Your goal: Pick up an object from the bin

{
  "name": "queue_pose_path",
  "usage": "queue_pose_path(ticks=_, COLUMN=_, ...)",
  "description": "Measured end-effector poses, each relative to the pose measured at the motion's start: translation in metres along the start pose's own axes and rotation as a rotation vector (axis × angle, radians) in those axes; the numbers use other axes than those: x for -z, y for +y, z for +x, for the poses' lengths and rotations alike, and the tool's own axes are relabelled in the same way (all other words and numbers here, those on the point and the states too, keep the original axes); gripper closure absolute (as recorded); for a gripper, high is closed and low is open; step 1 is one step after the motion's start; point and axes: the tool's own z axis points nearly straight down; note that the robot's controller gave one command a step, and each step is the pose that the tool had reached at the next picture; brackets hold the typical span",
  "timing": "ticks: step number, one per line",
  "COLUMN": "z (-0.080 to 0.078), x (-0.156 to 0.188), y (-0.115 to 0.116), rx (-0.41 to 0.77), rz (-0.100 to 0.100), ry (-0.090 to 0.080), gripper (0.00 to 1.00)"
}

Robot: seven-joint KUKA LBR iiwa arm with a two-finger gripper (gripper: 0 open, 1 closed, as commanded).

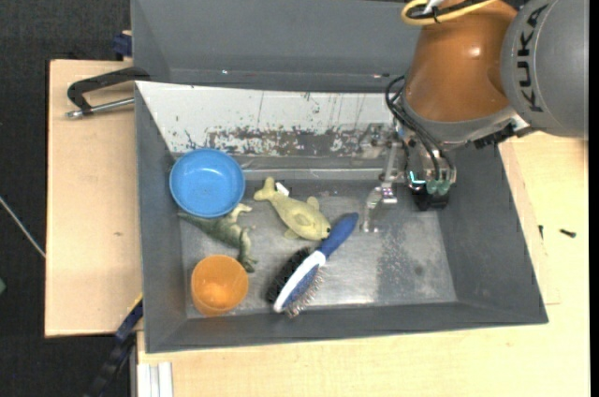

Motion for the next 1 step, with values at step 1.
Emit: queue_pose_path(ticks=1, z=-0.0018, x=0.0048, y=0.0000, rx=0.000, rz=0.000, ry=-0.009, gripper=1.00)
